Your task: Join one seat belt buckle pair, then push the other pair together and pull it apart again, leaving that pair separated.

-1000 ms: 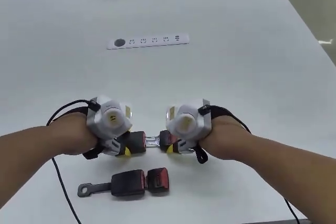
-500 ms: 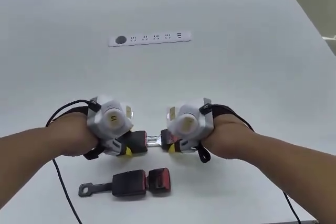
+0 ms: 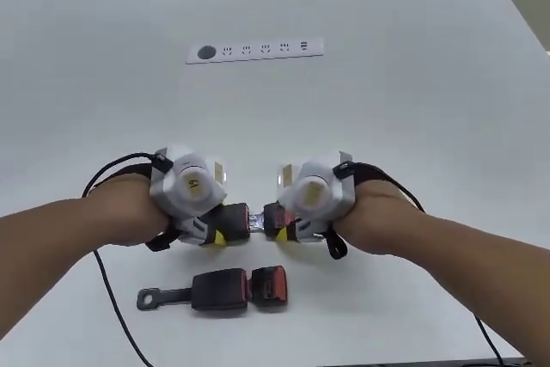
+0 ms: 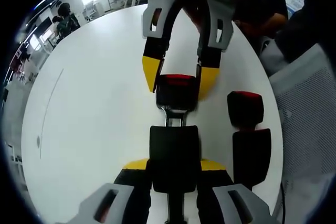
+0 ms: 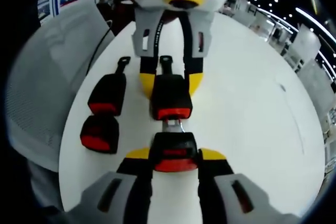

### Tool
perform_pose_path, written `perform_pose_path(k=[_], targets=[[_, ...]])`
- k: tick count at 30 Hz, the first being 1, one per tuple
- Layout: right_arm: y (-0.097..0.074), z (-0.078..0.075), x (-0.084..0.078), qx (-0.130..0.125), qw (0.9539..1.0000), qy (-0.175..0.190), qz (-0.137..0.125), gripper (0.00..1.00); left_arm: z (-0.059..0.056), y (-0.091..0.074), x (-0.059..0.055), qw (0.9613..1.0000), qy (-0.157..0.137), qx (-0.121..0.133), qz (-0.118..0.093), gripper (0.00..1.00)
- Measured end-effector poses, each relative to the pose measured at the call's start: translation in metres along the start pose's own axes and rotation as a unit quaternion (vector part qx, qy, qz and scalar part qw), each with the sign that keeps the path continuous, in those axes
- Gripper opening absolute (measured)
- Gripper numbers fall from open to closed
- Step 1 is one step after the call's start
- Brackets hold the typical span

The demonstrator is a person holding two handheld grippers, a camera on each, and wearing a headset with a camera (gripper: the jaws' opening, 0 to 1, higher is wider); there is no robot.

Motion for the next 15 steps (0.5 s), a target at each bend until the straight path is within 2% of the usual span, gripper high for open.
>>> perform_pose_path(k=[6,8,11,15], targets=[[0.004,0.001,0.006,0.007,0.9999,-0.006,0.011,0.29,0.000,0.000,0.000,1.0000,0.002,-0.002,-0.006,0.33],[0.008,0.003,0.011,0.015,0.9999,0.000,0.007,0.29,0.000,0.001,0.001,1.0000,0.007,-0.003,-0.002,0.33],[0.011,0.003,0.016,0.011,0.9998,-0.007,0.014,0.28,0.000,0.001,0.001,1.0000,0.009,-0.004,0.002,0.33],[0.010,0.003,0.014,0.009,0.9999,-0.006,0.012,0.29,0.000,0.001,0.000,1.0000,0.007,-0.002,-0.005,0.33]])
Point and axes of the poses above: the centre of the closed fingertips' face, and the gripper's own axes: y roughly forward along the fingers, z roughly to its left, x roughly out of its top, the point moved 1 cm from there along -y, roughly backward along the fingers, and after that the axes turned 11 degrees about y, right-handed, at the moved point
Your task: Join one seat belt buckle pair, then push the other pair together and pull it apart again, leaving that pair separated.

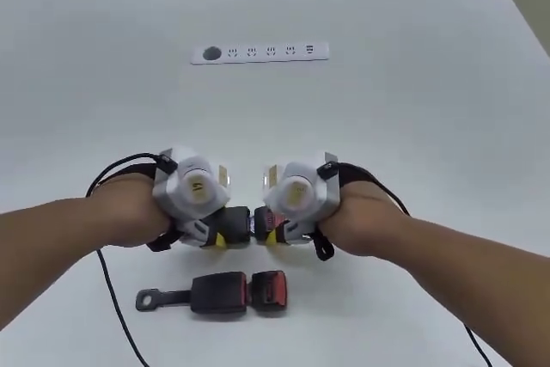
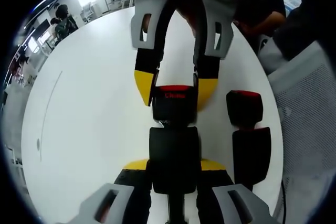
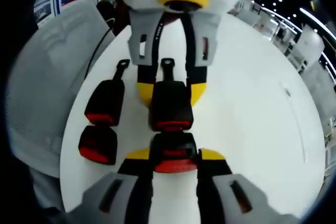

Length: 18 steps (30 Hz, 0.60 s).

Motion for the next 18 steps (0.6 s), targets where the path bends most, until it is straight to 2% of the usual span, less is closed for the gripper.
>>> perform_pose_path(k=[10,18], targets=[[-0.001,0.002,-0.002,-0.003,0.9999,0.011,-0.010,0.30,0.000,0.000,0.000,1.0000,0.004,0.000,-0.003,0.33],[-0.011,-0.002,-0.016,0.000,0.9999,0.013,-0.009,0.31,-0.001,-0.001,0.001,1.0000,0.005,0.001,0.002,0.33]])
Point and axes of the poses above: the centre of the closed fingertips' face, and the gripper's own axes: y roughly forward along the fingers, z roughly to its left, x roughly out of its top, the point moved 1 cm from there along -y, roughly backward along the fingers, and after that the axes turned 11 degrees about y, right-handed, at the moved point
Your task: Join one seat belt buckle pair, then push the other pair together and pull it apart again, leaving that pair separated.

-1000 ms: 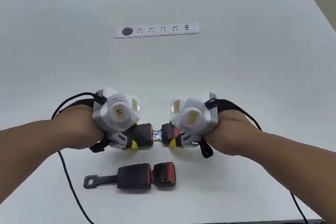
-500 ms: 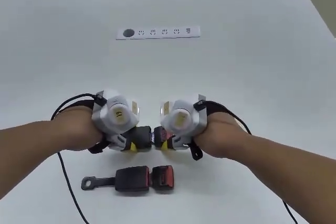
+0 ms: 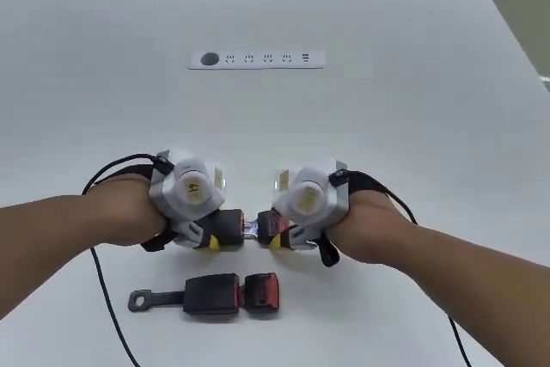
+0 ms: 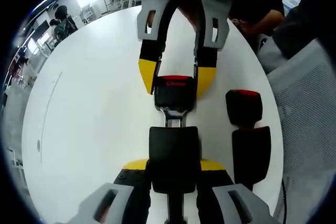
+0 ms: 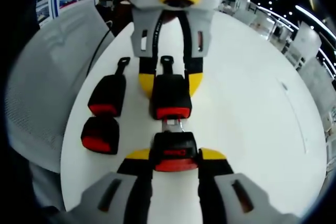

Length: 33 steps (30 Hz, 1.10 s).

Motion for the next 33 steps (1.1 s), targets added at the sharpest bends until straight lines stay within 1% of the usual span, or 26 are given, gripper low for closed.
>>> perform_pose_path(k=[1,2,4,6,7,8,14,16,17,20,24,25,27,28,31,33], targets=[[0.000,0.000,0.000,0.001,1.0000,0.000,0.002,0.31,0.000,0.000,0.000,1.0000,0.003,-0.001,0.003,0.33],[-0.001,0.000,-0.001,0.000,1.0000,-0.006,0.004,0.32,0.000,0.000,0.000,1.0000,0.000,-0.003,0.005,0.33],[-0.003,0.000,-0.005,-0.001,1.0000,-0.007,0.006,0.32,0.000,0.000,0.000,1.0000,-0.001,-0.005,0.005,0.33],[-0.007,-0.003,-0.011,-0.004,1.0000,-0.006,0.007,0.32,0.000,0.000,-0.001,1.0000,-0.003,-0.005,0.007,0.33],[-0.010,-0.004,-0.017,-0.007,0.9999,0.000,0.014,0.32,0.000,0.000,-0.001,1.0000,-0.005,-0.004,0.008,0.33],[-0.012,-0.005,-0.018,-0.008,0.9999,0.000,0.008,0.32,0.000,0.000,0.000,1.0000,-0.005,-0.003,0.008,0.33],[-0.034,-0.007,-0.047,-0.020,0.9996,0.004,0.018,0.33,0.000,0.000,0.000,0.9999,-0.009,-0.002,0.007,0.34],[-0.042,-0.008,-0.060,-0.019,0.9996,0.007,0.021,0.33,0.000,0.000,0.000,0.9999,-0.002,-0.005,0.014,0.34],[-0.044,-0.008,-0.062,-0.018,0.9996,0.007,0.022,0.33,0.000,0.000,0.001,0.9999,-0.001,-0.006,0.015,0.34],[-0.056,-0.013,-0.082,-0.025,0.9989,0.008,0.039,0.33,-0.001,0.001,0.001,0.9998,0.003,-0.007,0.019,0.34],[-0.068,-0.016,-0.100,-0.037,0.9978,0.003,0.055,0.34,0.000,0.000,0.000,0.9998,-0.004,-0.004,0.021,0.34],[-0.070,-0.016,-0.103,-0.041,0.9974,0.000,0.060,0.34,0.000,0.000,0.001,0.9997,-0.004,-0.002,0.022,0.34],[-0.074,-0.017,-0.108,-0.043,0.9972,0.000,0.062,0.34,0.000,0.000,0.000,0.9996,-0.013,0.002,0.024,0.35],[-0.076,-0.019,-0.110,-0.046,0.9970,0.002,0.062,0.34,0.000,0.000,0.000,0.9996,-0.011,0.003,0.024,0.35],[-0.080,-0.022,-0.114,-0.051,0.9969,0.018,0.058,0.34,0.000,-0.001,-0.001,0.9995,-0.018,0.007,0.025,0.35],[-0.079,-0.022,-0.114,-0.053,0.9964,0.024,0.062,0.35,0.000,-0.001,-0.001,0.9993,-0.024,0.010,0.028,0.35]])
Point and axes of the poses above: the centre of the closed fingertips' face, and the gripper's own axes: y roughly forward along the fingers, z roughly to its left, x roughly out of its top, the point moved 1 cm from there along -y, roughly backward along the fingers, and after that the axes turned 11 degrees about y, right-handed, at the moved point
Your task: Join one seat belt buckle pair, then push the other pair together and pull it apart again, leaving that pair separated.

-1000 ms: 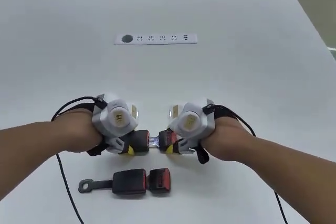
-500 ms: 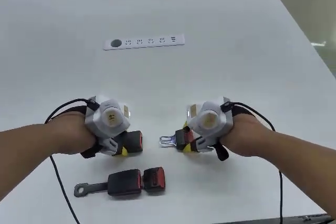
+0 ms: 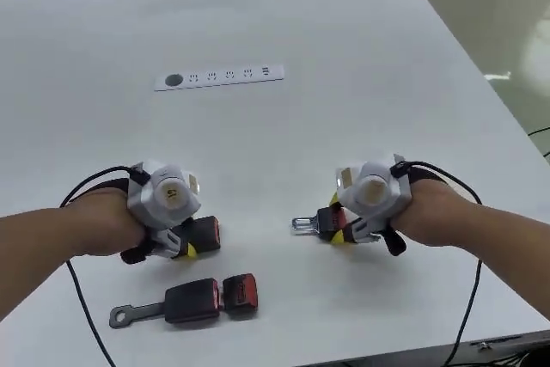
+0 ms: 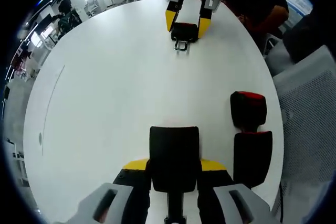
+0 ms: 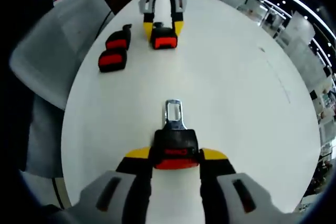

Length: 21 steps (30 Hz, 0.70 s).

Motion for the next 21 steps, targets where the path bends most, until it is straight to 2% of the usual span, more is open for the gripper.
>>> perform_pose_path(k=[3,5,8,9,11,13,15,16,17,18,20,21], targets=[[-0.002,-0.003,-0.001,-0.014,0.9999,-0.004,0.006,0.40,0.000,-0.001,-0.002,1.0000,0.000,0.004,0.005,0.35],[-0.004,-0.007,-0.002,-0.026,0.9997,0.002,0.004,0.45,-0.002,-0.003,-0.007,0.9999,0.002,0.008,0.010,0.35],[-0.007,-0.007,-0.007,-0.039,0.9978,0.052,-0.016,0.46,0.000,-0.007,-0.014,0.9995,-0.013,0.027,0.002,0.35],[-0.007,-0.009,-0.009,-0.049,0.9952,0.078,-0.032,0.48,0.001,-0.011,-0.018,0.9982,-0.042,0.042,-0.009,0.37],[-0.012,-0.007,-0.013,-0.061,0.9898,0.115,-0.058,0.52,0.001,-0.019,-0.023,0.9948,-0.071,0.066,-0.029,0.40],[-0.017,0.001,-0.017,-0.064,0.9848,0.142,-0.078,0.55,-0.004,-0.029,-0.028,0.9923,-0.084,0.082,-0.041,0.42],[-0.023,0.008,-0.019,-0.070,0.9832,0.145,-0.087,0.57,-0.012,-0.036,-0.034,0.9912,-0.086,0.090,-0.047,0.45],[-0.027,0.013,-0.018,-0.071,0.9798,0.156,-0.102,0.58,-0.018,-0.041,-0.039,0.9901,-0.088,0.097,-0.050,0.46],[-0.030,0.017,-0.019,-0.071,0.9784,0.162,-0.107,0.58,-0.023,-0.045,-0.041,0.9893,-0.092,0.101,-0.052,0.46],[-0.036,0.022,-0.018,-0.076,0.9758,0.168,-0.118,0.58,-0.029,-0.052,-0.043,0.9866,-0.103,0.110,-0.062,0.46],[-0.044,0.029,-0.017,-0.080,0.9716,0.179,-0.133,0.60,-0.038,-0.064,-0.045,0.9779,-0.135,0.129,-0.094,0.47],[-0.047,0.032,-0.016,-0.084,0.9695,0.182,-0.141,0.61,-0.042,-0.070,-0.046,0.9753,-0.142,0.137,-0.100,0.49]])
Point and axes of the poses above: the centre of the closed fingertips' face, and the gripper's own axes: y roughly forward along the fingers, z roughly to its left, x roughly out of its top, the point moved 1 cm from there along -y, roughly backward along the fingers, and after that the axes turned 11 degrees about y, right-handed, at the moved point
